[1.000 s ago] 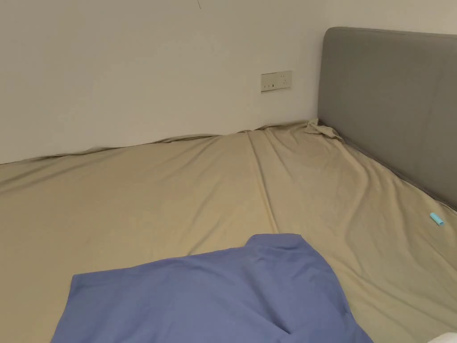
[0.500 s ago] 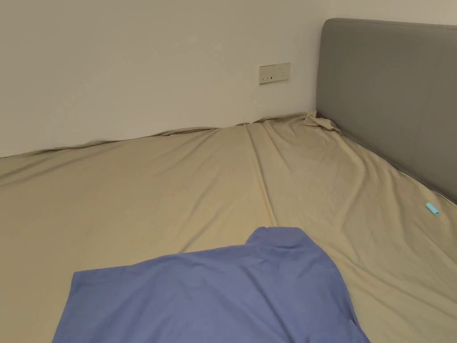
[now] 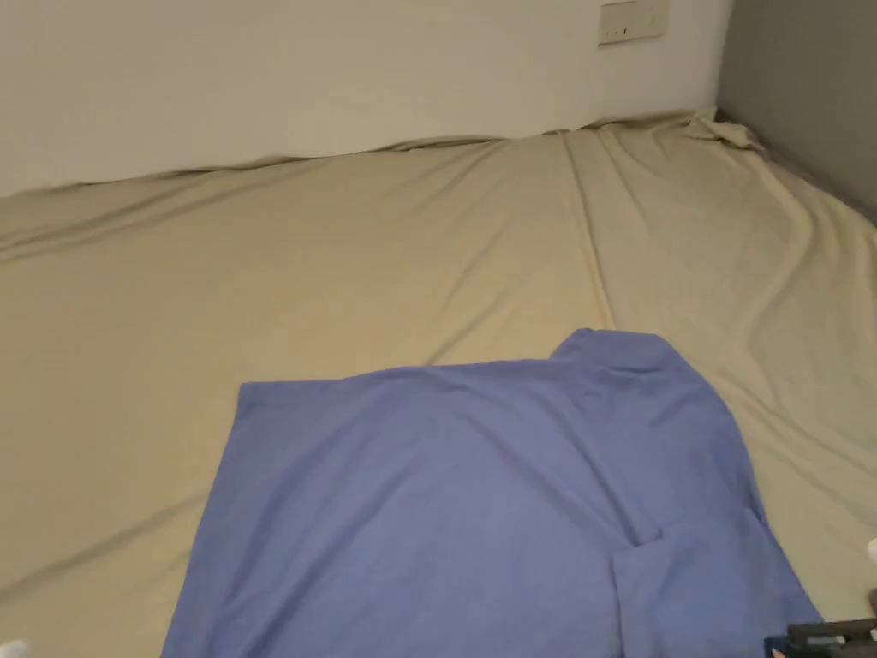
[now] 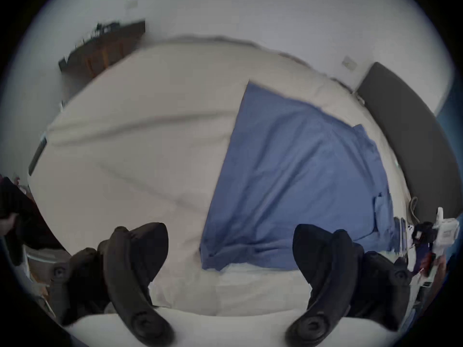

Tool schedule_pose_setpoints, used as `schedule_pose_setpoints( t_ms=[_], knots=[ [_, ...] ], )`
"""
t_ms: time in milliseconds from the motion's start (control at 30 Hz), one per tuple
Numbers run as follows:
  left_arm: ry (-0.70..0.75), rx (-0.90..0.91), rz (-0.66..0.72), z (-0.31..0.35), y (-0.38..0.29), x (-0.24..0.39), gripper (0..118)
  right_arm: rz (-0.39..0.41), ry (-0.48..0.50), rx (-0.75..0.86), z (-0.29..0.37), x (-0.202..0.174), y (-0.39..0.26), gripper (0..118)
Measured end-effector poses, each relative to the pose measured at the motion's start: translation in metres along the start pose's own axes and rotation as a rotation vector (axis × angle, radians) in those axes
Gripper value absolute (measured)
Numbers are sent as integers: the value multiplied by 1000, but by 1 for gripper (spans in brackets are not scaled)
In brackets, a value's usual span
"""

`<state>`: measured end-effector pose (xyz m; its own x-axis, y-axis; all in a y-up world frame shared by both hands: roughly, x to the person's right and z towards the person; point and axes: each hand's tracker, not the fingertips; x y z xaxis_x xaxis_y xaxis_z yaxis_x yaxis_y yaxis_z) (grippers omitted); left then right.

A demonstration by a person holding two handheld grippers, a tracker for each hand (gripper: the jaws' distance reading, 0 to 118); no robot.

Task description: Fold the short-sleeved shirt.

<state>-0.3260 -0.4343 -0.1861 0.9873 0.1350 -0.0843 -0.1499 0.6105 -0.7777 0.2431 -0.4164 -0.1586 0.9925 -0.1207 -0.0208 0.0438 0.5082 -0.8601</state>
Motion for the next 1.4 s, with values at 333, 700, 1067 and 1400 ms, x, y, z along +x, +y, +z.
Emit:
schedule_pose_setpoints(
  t_ms=[333,700,1067,1400],
  knots=[
    [47,-117,-47,-8,-26,15,0,-111,41,134,19,-31,-25,4],
    [68,-283,-40,-81,-34,2,116,-77,76,118,22,-36,-22,4],
    [-169,-281,145,-71,-29,2,11,-123,-57,16,-15,26,-23,4],
    [-110,-277,109,-60,-25,12,11,-176,-27,-328,-98,37,-48,86]
  ],
)
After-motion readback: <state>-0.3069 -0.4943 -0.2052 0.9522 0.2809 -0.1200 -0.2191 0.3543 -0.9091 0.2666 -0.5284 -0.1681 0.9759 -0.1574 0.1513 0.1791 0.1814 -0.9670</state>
